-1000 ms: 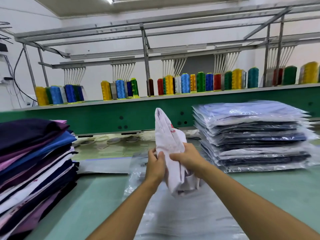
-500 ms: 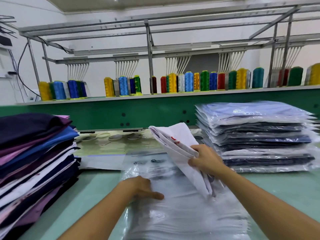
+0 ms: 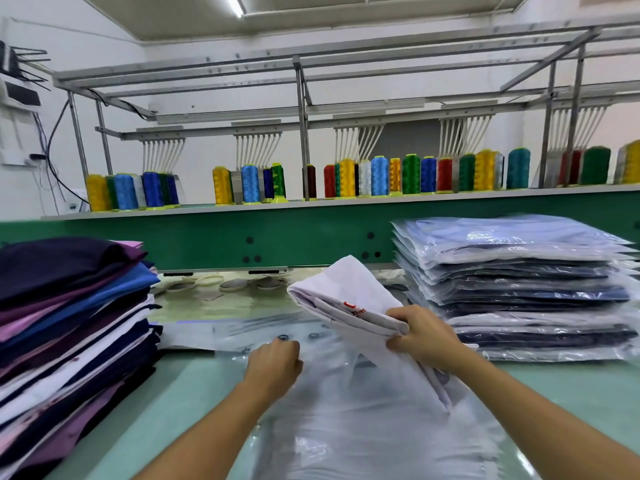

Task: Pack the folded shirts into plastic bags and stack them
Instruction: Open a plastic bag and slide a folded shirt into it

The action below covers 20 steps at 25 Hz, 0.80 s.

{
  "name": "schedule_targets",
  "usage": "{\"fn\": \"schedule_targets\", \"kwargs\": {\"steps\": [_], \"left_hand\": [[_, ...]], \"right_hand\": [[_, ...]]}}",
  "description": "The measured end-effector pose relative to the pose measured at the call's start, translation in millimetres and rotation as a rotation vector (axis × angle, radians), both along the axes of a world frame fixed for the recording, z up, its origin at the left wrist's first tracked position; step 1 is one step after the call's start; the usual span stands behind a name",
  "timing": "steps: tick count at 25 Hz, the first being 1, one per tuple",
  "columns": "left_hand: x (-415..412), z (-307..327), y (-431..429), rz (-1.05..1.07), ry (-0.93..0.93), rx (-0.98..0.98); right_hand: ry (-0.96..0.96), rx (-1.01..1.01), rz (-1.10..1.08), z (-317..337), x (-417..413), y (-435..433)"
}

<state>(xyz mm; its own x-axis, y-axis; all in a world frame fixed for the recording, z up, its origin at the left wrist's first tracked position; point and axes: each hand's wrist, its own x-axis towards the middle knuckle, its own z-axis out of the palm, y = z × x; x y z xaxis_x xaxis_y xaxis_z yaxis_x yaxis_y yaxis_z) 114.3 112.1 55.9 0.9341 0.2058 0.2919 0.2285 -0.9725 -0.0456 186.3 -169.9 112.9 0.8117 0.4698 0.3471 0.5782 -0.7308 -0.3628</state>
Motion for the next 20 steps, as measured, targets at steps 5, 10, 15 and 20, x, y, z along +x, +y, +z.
{"fn": "schedule_targets", "kwargs": {"steps": [5, 10, 15, 20], "left_hand": [[16.7, 14.1, -1.8, 0.079, -0.095, -0.489], [35.3, 36.2, 12.8, -0.059, -0.172, -0.821], [45.8, 42.1, 24.8, -0.107, -0.326, -0.834], [50.7, 46.6, 21.0, -0.144, -0.307, -0.270]], "right_hand": [[-0.021, -0.094, 0.046, -9.0, 4.4, -5.9], [-0.057, -0.161, 0.090, -18.9, 12.2, -11.8], [-0.094, -0.223, 0.113, -26.5, 18.3, -9.2], [-0.140, -0.279, 0.156, -34.4, 21.5, -0.2]]}}
